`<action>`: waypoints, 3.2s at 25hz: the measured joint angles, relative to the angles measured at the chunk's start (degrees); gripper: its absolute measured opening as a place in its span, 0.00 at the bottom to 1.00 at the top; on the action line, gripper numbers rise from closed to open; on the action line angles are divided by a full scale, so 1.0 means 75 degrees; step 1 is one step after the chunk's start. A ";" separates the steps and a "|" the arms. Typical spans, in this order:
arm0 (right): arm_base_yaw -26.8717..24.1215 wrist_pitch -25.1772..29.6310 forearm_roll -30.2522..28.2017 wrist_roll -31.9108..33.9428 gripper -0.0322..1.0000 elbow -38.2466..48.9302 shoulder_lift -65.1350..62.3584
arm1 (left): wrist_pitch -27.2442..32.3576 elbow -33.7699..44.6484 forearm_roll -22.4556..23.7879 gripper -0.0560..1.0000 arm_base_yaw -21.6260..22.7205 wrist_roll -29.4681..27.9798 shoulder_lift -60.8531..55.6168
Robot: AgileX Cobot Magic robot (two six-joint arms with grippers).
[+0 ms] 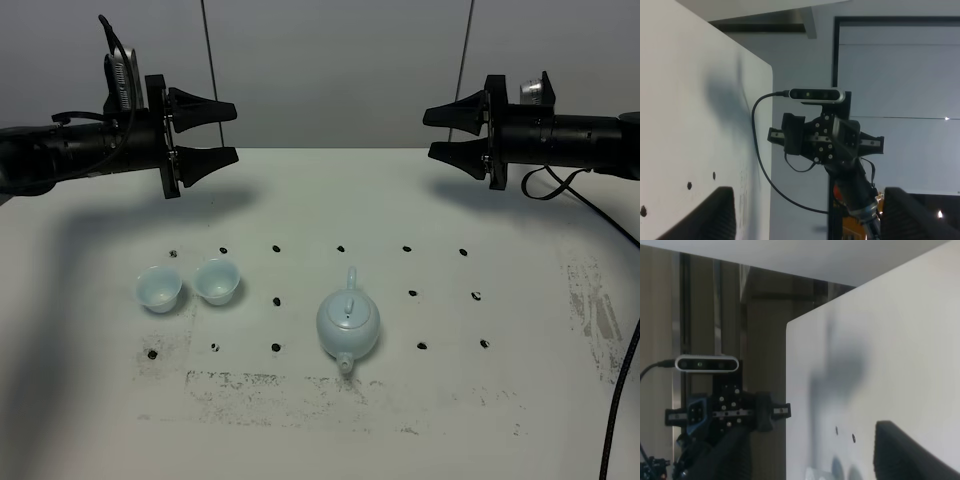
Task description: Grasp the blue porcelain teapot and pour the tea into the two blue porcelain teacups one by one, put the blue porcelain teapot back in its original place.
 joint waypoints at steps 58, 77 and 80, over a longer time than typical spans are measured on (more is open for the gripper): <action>0.0416 -0.3430 -1.0449 0.1439 0.42 0.3661 -0.5632 | -0.5073 0.7120 1.1925 0.34 -0.0683 -0.2369 -1.0388; 0.0759 -0.4120 -0.9994 0.0916 0.41 0.3840 -0.5748 | -0.1041 1.0219 1.1948 0.33 -0.0683 -0.3574 -1.7255; 0.0759 -0.4120 -0.9979 0.0908 0.40 0.3840 -0.5748 | -0.0695 1.0353 1.1948 0.33 -0.0683 -0.3590 -1.7542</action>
